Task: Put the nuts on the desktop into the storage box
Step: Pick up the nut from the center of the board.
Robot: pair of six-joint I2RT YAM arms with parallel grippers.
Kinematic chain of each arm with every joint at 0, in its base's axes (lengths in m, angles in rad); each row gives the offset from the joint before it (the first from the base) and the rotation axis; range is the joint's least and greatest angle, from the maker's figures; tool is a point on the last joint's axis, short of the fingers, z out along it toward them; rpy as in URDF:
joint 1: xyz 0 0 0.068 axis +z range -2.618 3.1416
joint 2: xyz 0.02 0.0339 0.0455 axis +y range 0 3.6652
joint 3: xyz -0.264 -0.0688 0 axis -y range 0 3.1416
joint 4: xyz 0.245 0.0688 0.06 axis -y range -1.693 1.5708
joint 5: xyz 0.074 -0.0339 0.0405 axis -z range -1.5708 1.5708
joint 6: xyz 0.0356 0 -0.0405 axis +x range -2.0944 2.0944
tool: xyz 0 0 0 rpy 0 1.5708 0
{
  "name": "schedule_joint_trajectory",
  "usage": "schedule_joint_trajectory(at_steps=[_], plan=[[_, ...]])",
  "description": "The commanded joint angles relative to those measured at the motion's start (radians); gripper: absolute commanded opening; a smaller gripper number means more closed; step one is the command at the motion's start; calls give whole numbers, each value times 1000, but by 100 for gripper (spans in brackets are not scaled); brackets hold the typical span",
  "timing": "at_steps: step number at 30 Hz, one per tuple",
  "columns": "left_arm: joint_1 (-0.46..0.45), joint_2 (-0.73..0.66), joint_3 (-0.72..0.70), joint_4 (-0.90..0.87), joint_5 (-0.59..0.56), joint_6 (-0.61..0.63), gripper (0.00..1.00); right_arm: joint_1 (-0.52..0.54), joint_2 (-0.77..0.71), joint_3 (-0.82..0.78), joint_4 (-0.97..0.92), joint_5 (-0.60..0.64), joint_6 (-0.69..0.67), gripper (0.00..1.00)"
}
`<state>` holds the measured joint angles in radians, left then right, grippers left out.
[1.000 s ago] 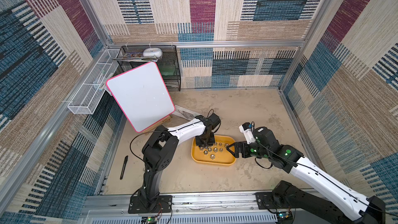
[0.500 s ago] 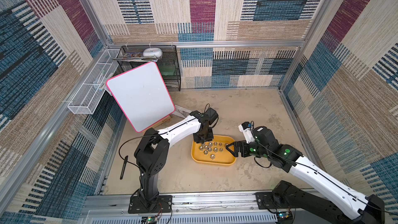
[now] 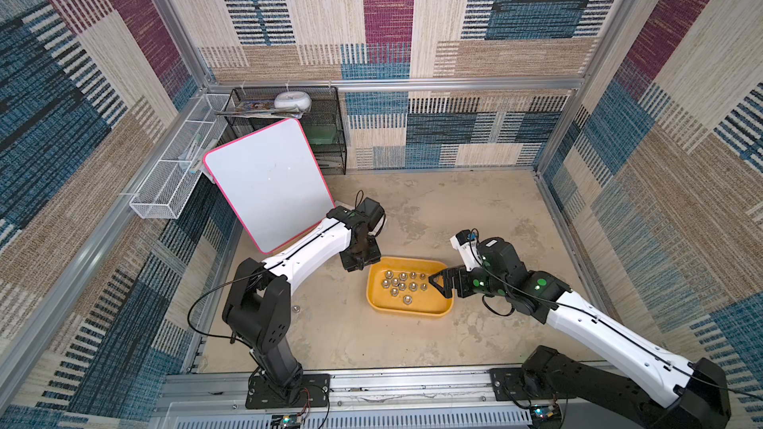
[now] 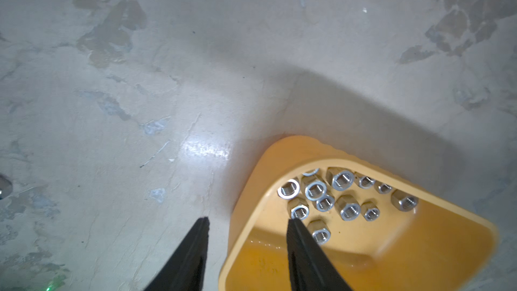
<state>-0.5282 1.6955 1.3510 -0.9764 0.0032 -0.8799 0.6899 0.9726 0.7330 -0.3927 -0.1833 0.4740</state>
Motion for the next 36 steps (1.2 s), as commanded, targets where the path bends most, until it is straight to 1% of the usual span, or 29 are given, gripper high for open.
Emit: schedule_joint_trajectory(at_steps=[1, 10, 16, 20, 24, 29, 36], plan=[[31, -39, -47, -30, -26, -10, 51, 1, 2, 3, 33, -2, -30, 99], [119, -162, -204, -41, -60, -44, 59, 0, 67, 34, 78, -62, -86, 99], [171, -259, -306, -50, -85, -82, 58, 1, 148, 83, 106, -112, -135, 99], [228, -325, -386, -54, -109, -91, 60, 3, 204, 127, 123, -158, -164, 99], [295, -381, -459, -49, -124, -81, 61, 5, 251, 166, 130, -180, -195, 99], [366, -414, -526, -28, -131, -75, 60, 19, 287, 196, 147, -208, -221, 99], [453, -403, -563, 17, -145, -29, 58, 28, 319, 215, 141, -212, -236, 99]])
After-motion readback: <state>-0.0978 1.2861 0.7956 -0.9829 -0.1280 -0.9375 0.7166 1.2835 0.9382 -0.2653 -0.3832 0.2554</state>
